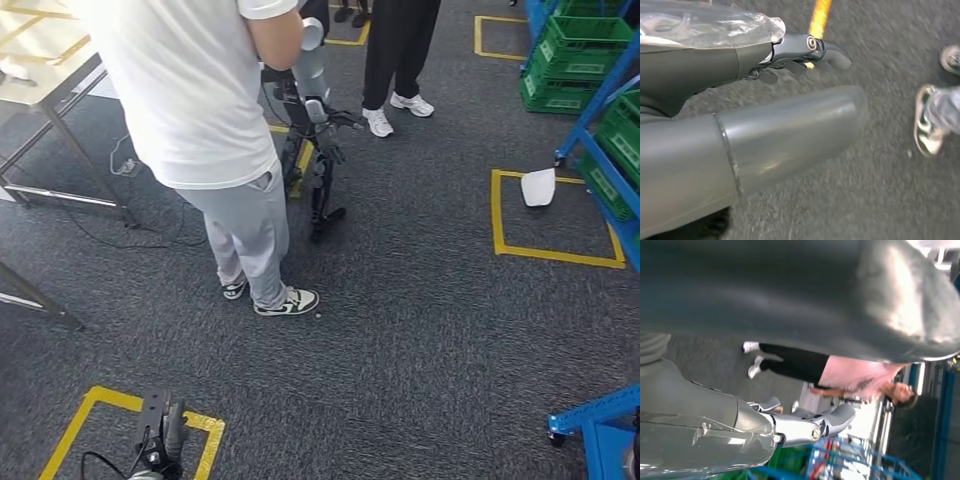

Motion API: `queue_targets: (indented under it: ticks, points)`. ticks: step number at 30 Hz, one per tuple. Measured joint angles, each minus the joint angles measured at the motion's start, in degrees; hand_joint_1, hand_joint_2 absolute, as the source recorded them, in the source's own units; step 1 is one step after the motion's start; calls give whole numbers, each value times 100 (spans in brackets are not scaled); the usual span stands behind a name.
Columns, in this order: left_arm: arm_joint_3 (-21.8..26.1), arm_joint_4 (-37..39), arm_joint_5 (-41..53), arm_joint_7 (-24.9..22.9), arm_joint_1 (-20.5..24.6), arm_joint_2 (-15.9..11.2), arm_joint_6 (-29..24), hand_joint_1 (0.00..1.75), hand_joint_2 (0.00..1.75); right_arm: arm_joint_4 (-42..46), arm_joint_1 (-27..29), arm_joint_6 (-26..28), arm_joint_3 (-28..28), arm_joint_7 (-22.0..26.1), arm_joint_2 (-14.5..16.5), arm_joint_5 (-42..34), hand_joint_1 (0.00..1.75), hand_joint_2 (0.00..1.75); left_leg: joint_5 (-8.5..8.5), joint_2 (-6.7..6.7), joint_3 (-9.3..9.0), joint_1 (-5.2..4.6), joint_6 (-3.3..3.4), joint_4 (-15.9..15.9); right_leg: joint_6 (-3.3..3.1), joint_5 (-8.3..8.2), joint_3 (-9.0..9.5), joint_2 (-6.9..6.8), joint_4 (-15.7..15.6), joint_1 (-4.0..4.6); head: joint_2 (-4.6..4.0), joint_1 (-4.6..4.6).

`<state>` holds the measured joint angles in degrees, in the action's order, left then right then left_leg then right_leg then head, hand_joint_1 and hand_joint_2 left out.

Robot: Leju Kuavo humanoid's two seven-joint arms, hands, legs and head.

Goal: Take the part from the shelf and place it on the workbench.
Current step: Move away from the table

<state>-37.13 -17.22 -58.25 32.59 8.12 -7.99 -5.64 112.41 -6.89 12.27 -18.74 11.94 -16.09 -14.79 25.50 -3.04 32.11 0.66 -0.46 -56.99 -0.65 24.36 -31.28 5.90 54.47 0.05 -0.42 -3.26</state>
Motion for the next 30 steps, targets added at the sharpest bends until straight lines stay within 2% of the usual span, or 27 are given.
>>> queue_targets:
  ticks: [1,2,3,4,6,7,8,9,10,11,12,13,15,16,17,18,19,20,21,23,24,25,26,27,28,29,30]
  points:
    - [0,0,8,0,5,-4,-2,0,0,3,8,4,4,-8,-1,19,0,0,-46,-69,-89,-1,14,204,26,0,-16,63,4,-4,0,1]
    - [0,0,18,-1,15,-3,-2,0,0,11,26,9,10,-18,-1,36,0,0,-28,-56,-113,-6,24,261,61,-5,-33,126,3,-12,0,2]
    - [0,-1,33,-5,30,7,-2,0,0,32,56,17,21,-29,-2,55,0,0,-34,7,-123,-4,40,283,98,-12,-61,181,-4,-23,0,2]
    - [0,-1,56,-11,47,18,-2,0,0,61,102,31,37,-40,-5,78,0,0,-43,75,-141,0,64,307,130,1,-87,148,18,-27,0,0]
    - [-2,-2,139,-45,80,39,-2,0,0,148,212,61,101,-69,-25,132,0,0,-55,210,-178,18,126,354,181,189,-254,-136,336,-12,0,38]
    - [-4,-2,187,-74,90,48,-2,0,0,195,289,71,149,-86,-35,157,0,0,-49,275,-193,13,150,362,200,369,-403,-323,685,-17,0,59]
    - [-9,-2,237,-109,97,58,-2,0,0,246,380,75,203,-103,-44,178,0,0,-37,336,-202,5,169,361,223,565,-603,-447,1110,-28,0,83]
    - [-15,-2,275,-146,104,73,-3,0,0,293,484,71,260,-115,-50,191,0,0,-25,400,-211,-1,175,360,245,713,-790,-500,1501,-47,0,88]
    - [-25,-2,304,-174,114,89,-7,0,0,337,586,63,315,-127,-57,198,0,0,-12,464,-222,-5,173,358,264,771,-912,-524,1746,-65,0,89]
    - [-36,-3,325,-196,130,108,-12,0,0,379,668,54,369,-135,-68,202,0,0,5,534,-238,-6,163,356,279,708,-919,-541,1751,-82,0,90]
    - [-48,-3,340,-210,151,127,-16,0,0,420,723,44,420,-141,-80,203,0,0,26,605,-265,-5,149,356,288,543,-801,-572,1512,-95,0,90]
    - [-61,-4,353,-220,176,144,-20,0,0,467,765,37,468,-144,-93,203,0,0,54,678,-302,-6,128,355,291,320,-581,-656,1084,-104,0,91]
    - [-89,-4,379,-232,226,162,-20,0,0,559,823,34,543,-155,-114,203,0,0,111,810,-367,-31,73,348,263,52,-163,-883,303,-71,0,98]
    - [-102,-4,391,-238,249,165,-15,0,0,604,860,44,571,-164,-127,203,0,0,130,869,-386,-45,45,344,233,15,-57,-946,107,-50,0,97]
    - [-113,-5,402,-244,271,167,-10,0,0,644,905,58,594,-180,-140,201,0,0,140,927,-395,-60,21,343,197,37,-38,-936,64,-22,0,94]
    - [-122,-6,410,-250,294,170,-3,0,0,686,956,75,615,-195,-159,198,0,0,147,991,-404,-63,-2,344,153,25,-43,-858,59,-19,0,88]
    - [-130,-9,416,-255,317,174,4,0,0,730,1004,91,634,-205,-177,196,0,0,170,995,-416,-50,-34,341,118,15,-46,-791,47,-22,0,82]
    - [-137,-14,420,-260,337,179,9,0,0,775,1036,106,652,-210,-193,193,0,0,232,918,-401,-39,-66,278,82,1,-44,-725,28,-28,0,78]
    - [-141,-17,424,-269,353,181,15,0,0,815,1052,121,665,-208,-207,192,0,0,360,778,-328,-26,-92,91,47,-14,-39,-664,8,-41,0,66]
    - [-145,-22,438,-294,362,184,30,0,0,873,1076,158,682,-196,-219,193,0,0,738,464,18,-14,-110,-653,2,-32,-41,-547,-10,-45,0,40]
    - [-148,-22,448,-309,356,185,43,0,0,890,1098,174,684,-189,-222,195,0,0,905,388,238,-13,-109,-1084,-9,-34,-45,-482,-10,-39,0,32]
    - [-149,-22,458,-317,349,186,54,0,0,906,1125,188,685,-182,-223,198,0,0,980,357,408,-14,-103,-1385,-16,-35,-47,-410,-9,-33,0,31]
    - [-150,-22,466,-321,345,187,63,0,0,922,1151,197,686,-173,-225,201,0,0,935,340,487,-14,-92,-1475,-20,-36,-46,-330,-8,-28,0,30]
    - [-151,-22,473,-321,348,187,67,0,0,935,1170,202,687,-165,-227,202,0,0,774,323,450,-15,-72,-1318,-20,-38,-42,-247,-7,-25,0,28]
    - [-151,-22,477,-321,356,185,68,0,0,944,1181,203,688,-157,-228,203,0,0,540,277,314,-16,-44,-967,-18,-40,-36,-166,-5,-24,0,27]
    - [-151,-22,480,-321,367,178,68,0,0,950,1187,204,690,-150,-230,203,0,0,307,157,135,-17,-10,-531,-13,-42,-35,-92,-2,-25,0,25]
    - [-151,-22,483,-321,379,171,68,0,0,952,1187,204,693,-143,-232,203,0,0,148,32,-26,-8,17,-135,-1,-42,-45,-20,11,-18,0,25]
